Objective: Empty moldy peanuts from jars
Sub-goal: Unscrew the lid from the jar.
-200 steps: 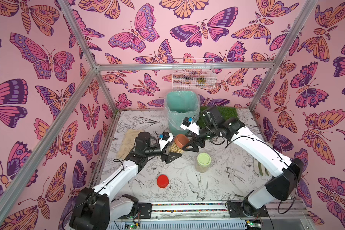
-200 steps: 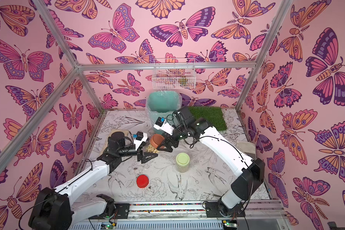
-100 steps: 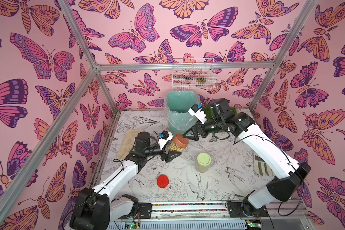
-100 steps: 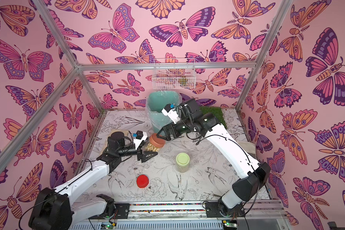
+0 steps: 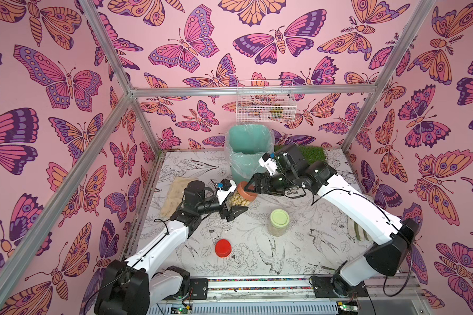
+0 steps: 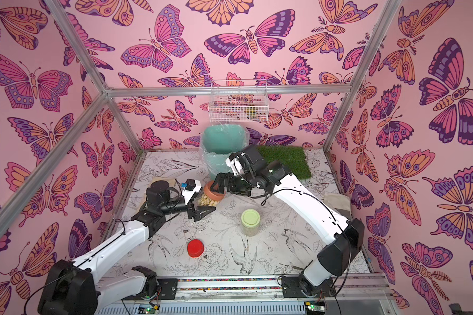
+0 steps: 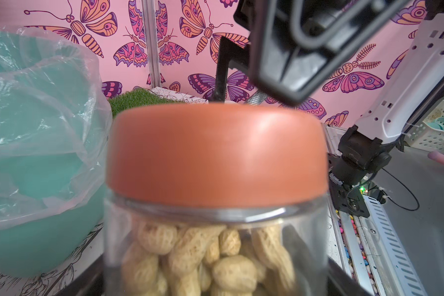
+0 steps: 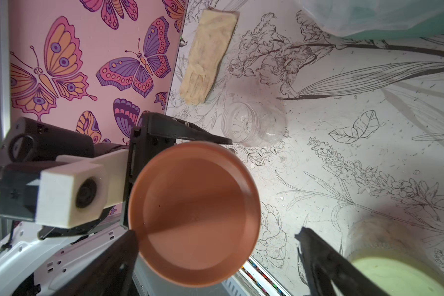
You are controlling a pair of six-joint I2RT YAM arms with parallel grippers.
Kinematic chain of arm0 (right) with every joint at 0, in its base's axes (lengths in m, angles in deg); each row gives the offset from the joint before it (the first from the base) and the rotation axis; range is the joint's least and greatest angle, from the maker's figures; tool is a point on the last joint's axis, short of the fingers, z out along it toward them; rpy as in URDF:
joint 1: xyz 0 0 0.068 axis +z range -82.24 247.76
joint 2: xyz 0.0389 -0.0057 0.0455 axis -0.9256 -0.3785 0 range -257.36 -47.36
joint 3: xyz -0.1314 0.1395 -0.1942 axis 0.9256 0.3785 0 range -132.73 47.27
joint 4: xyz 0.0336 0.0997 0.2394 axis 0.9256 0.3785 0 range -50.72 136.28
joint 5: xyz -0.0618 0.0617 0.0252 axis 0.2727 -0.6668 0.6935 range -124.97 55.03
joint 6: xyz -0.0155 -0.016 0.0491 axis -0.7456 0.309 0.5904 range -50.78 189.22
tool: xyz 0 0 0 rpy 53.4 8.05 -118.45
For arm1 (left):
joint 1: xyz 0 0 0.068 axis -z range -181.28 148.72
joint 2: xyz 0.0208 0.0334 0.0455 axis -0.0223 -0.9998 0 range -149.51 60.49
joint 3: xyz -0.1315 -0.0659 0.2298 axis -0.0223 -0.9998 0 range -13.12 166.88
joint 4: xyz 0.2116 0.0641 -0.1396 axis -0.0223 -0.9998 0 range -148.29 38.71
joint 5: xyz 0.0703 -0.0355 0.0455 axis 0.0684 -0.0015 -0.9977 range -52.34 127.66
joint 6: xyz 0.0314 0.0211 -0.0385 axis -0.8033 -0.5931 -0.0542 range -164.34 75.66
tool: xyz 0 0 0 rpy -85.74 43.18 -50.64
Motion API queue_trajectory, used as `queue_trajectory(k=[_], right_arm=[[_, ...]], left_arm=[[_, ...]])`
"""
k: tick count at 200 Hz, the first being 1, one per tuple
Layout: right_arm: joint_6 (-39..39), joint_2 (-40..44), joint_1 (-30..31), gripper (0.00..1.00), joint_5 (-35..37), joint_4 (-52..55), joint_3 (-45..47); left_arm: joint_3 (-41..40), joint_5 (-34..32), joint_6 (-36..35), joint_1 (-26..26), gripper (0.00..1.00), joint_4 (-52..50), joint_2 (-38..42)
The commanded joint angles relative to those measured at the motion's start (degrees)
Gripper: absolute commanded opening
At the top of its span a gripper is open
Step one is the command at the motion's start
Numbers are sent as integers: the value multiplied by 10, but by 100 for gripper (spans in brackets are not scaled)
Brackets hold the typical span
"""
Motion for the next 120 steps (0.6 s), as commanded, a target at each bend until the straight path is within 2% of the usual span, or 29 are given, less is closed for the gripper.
queue_trajectory(k=[1, 64, 120], right_arm=[[23, -7, 8, 99, 1, -22, -16], [7, -42, 31, 100, -1, -7, -44], [-42, -55, 33, 82, 14, 29, -60]], left_arm=[[-5, 9, -8, -2, 0, 38, 18], [-5, 11, -9, -2, 0, 33, 15], [-8, 13, -7, -2, 0, 33, 15]])
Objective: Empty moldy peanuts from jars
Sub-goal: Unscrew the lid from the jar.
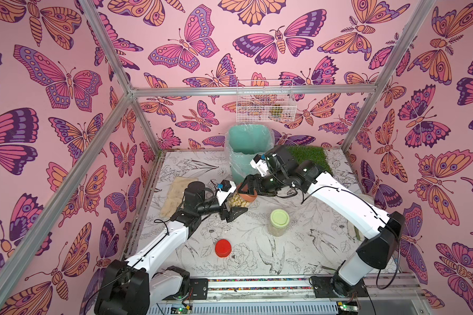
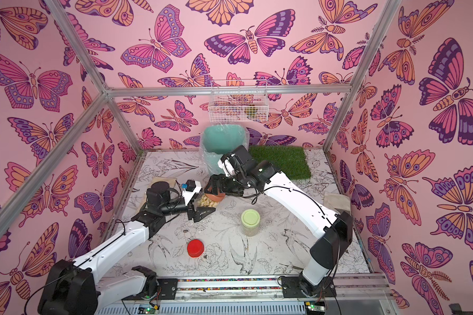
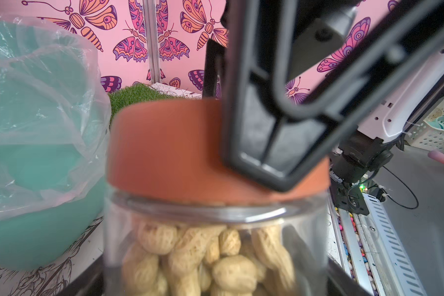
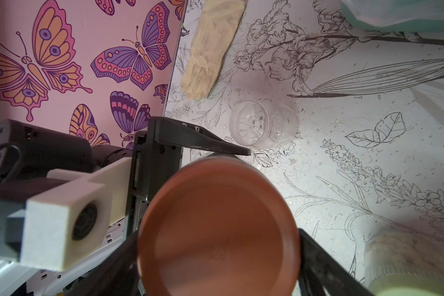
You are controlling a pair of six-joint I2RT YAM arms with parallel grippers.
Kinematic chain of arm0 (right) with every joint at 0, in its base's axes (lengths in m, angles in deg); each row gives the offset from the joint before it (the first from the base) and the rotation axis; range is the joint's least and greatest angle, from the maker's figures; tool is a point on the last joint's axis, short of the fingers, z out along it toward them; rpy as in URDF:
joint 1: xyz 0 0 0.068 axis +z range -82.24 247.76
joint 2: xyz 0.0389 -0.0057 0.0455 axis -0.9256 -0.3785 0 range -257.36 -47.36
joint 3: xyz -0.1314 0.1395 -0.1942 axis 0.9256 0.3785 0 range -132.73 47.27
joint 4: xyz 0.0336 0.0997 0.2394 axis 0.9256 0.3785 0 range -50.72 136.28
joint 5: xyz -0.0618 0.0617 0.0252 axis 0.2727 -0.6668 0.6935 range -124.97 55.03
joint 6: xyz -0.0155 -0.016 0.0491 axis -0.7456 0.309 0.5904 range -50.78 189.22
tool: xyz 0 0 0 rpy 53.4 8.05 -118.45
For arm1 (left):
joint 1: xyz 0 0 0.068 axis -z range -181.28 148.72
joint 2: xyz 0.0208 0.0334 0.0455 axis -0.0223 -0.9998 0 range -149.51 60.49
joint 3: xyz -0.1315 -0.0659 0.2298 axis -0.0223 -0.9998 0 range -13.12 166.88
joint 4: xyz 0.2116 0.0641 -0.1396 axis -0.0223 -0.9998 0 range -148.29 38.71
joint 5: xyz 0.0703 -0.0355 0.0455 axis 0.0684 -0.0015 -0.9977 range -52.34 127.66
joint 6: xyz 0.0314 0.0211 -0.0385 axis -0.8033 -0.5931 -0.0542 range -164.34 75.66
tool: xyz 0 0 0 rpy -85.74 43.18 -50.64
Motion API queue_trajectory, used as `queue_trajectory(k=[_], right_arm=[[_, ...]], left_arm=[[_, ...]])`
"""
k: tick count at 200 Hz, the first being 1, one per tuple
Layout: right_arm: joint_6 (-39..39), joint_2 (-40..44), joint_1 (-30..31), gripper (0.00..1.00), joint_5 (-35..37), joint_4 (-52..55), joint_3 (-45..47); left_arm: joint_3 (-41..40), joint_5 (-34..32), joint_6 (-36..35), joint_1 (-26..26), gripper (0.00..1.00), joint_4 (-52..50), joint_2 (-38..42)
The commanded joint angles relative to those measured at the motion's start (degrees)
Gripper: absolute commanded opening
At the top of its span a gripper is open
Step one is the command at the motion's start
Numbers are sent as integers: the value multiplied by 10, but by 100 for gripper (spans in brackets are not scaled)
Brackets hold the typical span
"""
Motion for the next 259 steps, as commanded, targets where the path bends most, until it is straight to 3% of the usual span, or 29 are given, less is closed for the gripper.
queue_trajectory(k=[1, 21, 51, 104, 136, 209, 259], right_arm=[[-40, -7, 6, 81, 9, 22, -24], [-100, -7, 3, 70, -12, 22, -27], [-253, -7, -16, 54, -68, 32, -23], [-516, 1, -38, 49, -150, 52, -9], [-620, 16, -50, 47, -182, 27, 17], [-682, 24, -73, 43, -247, 15, 29], [-570, 103, -81, 41, -247, -138, 97]], left_arm=[[0, 15, -6, -2, 0, 35, 15], [0, 19, -3, -2, 0, 35, 17], [3, 31, 5, -2, 0, 34, 18], [8, 64, 19, -4, 0, 29, 18], [10, 72, 21, -4, 0, 28, 12], [15, 88, 23, -5, 0, 26, 7], [7, 51, 14, -6, 0, 27, 15]])
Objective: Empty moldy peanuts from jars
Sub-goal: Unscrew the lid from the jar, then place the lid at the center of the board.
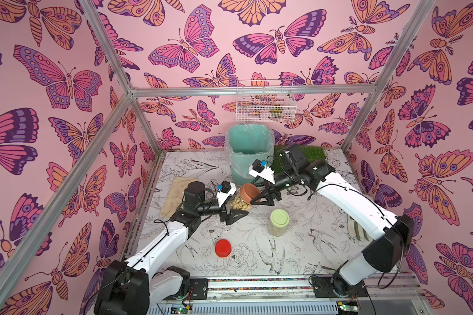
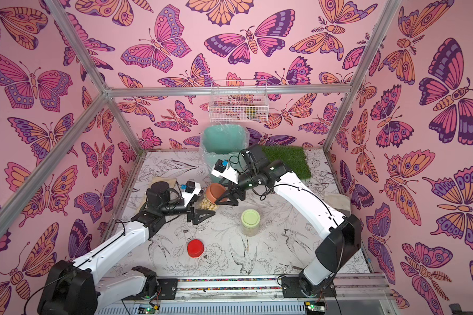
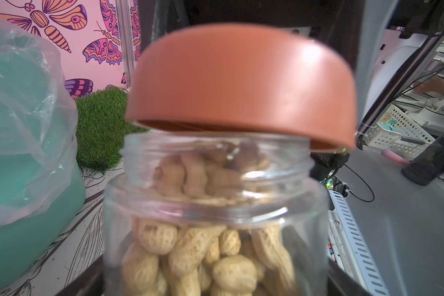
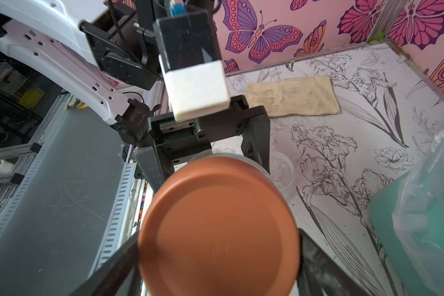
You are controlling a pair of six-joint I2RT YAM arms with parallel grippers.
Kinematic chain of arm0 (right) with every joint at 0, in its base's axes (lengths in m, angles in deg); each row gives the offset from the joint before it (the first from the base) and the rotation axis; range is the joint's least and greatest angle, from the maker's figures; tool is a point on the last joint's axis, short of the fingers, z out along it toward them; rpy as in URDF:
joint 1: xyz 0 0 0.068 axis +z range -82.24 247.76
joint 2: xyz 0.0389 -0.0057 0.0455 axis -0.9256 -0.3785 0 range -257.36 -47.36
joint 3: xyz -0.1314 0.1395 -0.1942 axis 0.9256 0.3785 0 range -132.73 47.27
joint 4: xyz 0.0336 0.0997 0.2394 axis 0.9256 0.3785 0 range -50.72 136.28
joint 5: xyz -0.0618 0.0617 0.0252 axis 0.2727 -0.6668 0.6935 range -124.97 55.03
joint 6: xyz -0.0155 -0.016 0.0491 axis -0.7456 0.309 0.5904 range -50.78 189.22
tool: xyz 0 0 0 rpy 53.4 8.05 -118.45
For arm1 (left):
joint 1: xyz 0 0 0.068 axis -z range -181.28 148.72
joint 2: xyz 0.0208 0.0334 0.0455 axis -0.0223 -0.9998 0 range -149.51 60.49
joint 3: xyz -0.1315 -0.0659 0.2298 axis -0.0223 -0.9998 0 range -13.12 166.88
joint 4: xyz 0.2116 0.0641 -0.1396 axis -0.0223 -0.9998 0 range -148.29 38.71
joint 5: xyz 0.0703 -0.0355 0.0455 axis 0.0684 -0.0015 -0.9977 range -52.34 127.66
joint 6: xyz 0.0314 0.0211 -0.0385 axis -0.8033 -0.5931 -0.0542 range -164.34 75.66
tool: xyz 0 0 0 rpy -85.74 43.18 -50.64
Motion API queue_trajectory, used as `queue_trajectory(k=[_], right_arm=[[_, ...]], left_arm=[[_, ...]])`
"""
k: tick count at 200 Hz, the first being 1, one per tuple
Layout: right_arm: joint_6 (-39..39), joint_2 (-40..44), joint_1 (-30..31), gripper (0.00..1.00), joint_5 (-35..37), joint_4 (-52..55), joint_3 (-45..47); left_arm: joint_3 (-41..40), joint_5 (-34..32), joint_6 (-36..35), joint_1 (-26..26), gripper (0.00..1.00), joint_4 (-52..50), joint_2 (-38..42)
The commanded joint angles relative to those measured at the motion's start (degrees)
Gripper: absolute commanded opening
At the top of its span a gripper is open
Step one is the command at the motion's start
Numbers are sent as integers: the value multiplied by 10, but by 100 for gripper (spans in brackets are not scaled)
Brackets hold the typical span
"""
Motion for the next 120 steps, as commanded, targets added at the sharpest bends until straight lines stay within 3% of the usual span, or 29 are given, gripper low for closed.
queue_trajectory(k=[1, 31, 50, 92, 120], right_arm=[[65, 60, -5, 41, -18, -91, 20], [110, 136, 5, 27, 31, -119, 74], [102, 178, 33, 0, 115, -78, 101], [93, 223, 143, 0, 327, 14, 163], [123, 232, 212, 0, 430, 7, 217]], left_arm=[[6, -14, -4, -5, 0, 28, 13], [-3, -75, -2, -10, 0, 53, 31], [-11, -110, 22, -17, 0, 99, 42], [-25, -191, 52, -28, 0, 179, 69], [-24, -260, 34, -38, 0, 157, 91]])
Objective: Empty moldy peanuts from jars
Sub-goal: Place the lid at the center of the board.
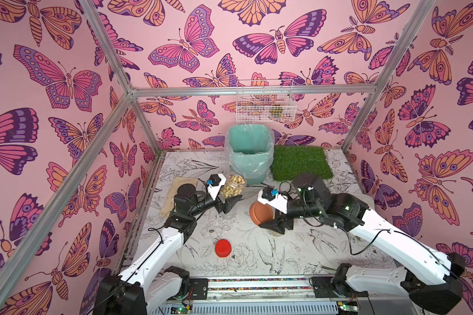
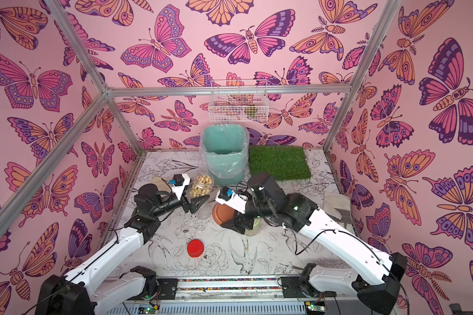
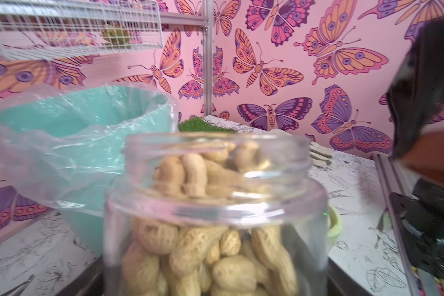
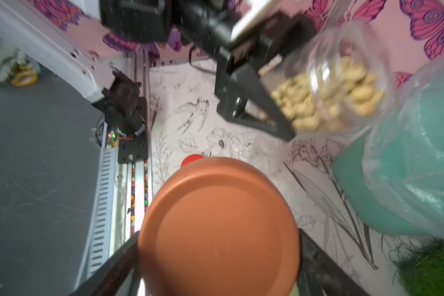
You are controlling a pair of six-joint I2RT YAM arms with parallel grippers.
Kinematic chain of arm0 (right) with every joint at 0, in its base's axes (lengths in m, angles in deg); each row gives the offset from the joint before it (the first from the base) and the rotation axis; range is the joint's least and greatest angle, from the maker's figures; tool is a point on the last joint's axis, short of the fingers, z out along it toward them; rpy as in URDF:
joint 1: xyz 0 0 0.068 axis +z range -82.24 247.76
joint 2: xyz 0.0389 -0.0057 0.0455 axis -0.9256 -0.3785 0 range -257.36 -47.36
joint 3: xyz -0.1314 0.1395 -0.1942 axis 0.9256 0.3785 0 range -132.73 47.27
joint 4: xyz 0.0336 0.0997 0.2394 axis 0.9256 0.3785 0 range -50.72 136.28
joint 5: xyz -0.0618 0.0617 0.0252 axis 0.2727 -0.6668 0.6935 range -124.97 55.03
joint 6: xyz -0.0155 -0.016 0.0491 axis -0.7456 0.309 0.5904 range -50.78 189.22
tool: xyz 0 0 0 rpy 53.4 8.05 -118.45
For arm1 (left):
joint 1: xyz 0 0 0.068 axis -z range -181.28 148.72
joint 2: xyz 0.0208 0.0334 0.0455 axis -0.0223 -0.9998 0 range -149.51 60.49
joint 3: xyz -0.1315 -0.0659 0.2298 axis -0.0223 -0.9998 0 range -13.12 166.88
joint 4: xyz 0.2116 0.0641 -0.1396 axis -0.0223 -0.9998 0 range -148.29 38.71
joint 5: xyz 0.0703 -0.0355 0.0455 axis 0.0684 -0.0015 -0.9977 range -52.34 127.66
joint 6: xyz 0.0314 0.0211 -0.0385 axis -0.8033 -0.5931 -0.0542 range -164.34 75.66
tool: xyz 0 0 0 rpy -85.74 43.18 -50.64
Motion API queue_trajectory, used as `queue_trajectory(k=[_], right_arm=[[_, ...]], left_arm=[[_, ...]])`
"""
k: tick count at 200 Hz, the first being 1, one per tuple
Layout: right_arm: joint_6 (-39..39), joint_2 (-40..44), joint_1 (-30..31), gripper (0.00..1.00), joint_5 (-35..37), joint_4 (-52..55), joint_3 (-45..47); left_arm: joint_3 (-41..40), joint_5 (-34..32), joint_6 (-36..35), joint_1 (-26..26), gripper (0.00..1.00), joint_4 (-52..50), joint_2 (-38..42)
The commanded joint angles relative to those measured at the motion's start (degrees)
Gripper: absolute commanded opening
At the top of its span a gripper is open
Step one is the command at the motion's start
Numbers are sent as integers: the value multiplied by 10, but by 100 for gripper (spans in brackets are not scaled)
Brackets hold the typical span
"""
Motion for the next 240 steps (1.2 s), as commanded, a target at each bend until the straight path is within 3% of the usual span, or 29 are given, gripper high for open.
queue_trajectory(k=[1, 48, 87, 132, 151, 182, 199, 240], right_arm=[[30, 2, 46, 0, 143, 28, 36], [86, -29, 114, 0, 225, -73, 122], [82, -139, 138, 0, 245, -104, 132], [85, -266, 142, 0, 247, -145, 115], [95, -303, 142, 5, 258, -164, 109], [104, -352, 141, 19, 251, -167, 98], [111, -368, 141, 42, 247, -164, 94], [124, -335, 142, 76, 250, -158, 100]], left_arm=[[2, -76, -2, -9, 0, 51, 29], [17, -186, -50, -34, 0, -54, 61], [22, -246, -48, -64, 0, -86, 74], [21, -245, -50, -87, 0, -91, 85], [25, -245, -51, -93, 0, -87, 81], [28, -236, -55, -100, 0, -85, 78], [28, -233, -57, -103, 0, -85, 79], [64, -203, -110, -110, 0, -128, 59]])
